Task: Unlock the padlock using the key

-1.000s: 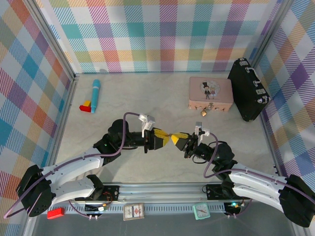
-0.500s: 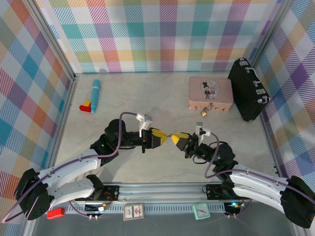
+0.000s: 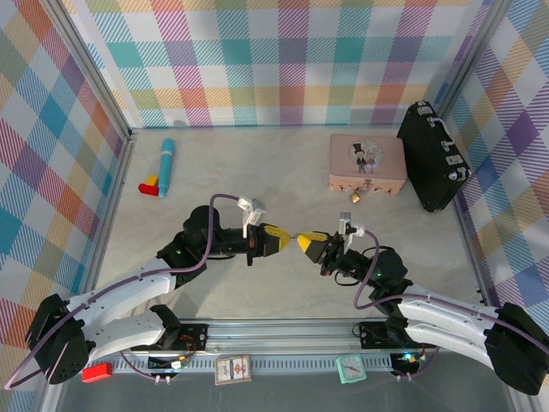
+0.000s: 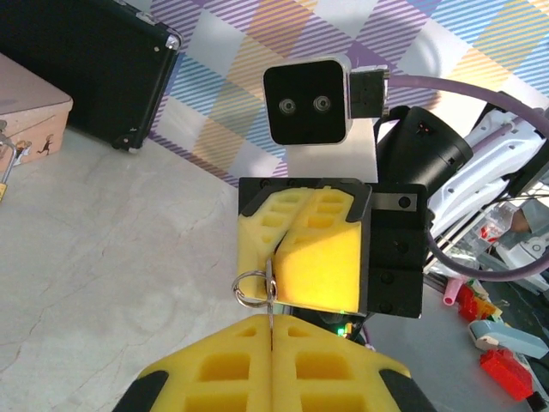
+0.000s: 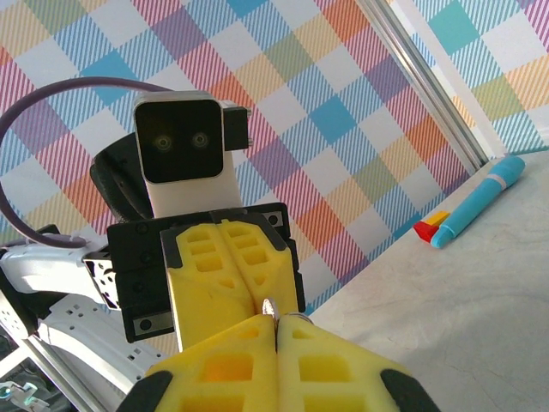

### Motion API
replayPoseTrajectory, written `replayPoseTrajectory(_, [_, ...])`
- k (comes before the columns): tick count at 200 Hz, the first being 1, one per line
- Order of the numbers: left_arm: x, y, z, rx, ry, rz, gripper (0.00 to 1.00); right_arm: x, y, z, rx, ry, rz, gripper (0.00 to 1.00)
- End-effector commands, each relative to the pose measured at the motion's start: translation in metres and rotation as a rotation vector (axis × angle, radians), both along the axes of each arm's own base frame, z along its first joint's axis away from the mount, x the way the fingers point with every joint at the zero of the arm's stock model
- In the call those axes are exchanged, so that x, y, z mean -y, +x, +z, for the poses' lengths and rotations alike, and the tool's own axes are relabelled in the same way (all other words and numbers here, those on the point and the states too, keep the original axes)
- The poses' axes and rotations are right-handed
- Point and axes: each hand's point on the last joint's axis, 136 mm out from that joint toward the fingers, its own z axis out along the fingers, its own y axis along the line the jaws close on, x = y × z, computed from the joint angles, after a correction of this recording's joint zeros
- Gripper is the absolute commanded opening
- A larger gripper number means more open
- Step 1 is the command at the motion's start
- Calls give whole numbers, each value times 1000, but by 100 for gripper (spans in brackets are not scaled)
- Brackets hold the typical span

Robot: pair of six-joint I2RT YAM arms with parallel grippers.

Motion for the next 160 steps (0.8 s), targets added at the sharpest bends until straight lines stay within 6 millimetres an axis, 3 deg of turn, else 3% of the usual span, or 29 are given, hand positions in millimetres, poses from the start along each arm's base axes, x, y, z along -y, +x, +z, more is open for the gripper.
replayPoseTrajectory(1, [-2, -1, 9, 56, 85, -12, 0, 1, 4, 1, 9, -20, -23, 10])
replayPoseTrajectory(37, [-19, 23, -22, 30, 433, 85, 0, 9, -2, -7, 136, -214, -65, 30])
replayPoseTrajectory(56, [-14, 19, -37, -34, 499, 29, 0, 23, 6, -22, 127, -258, -114, 32])
replayPoseTrajectory(73, [-10, 15, -47, -74, 523, -13, 0, 26, 5, -22, 119, -240, -67, 33])
replayPoseTrajectory(102, [-1, 4, -48, -94, 525, -84, 0, 17, -4, -19, 140, -220, 20, 41])
replayPoseTrajectory(160, [0, -10, -40, -64, 510, -129, 0, -7, -12, -32, 97, -245, 195, 43])
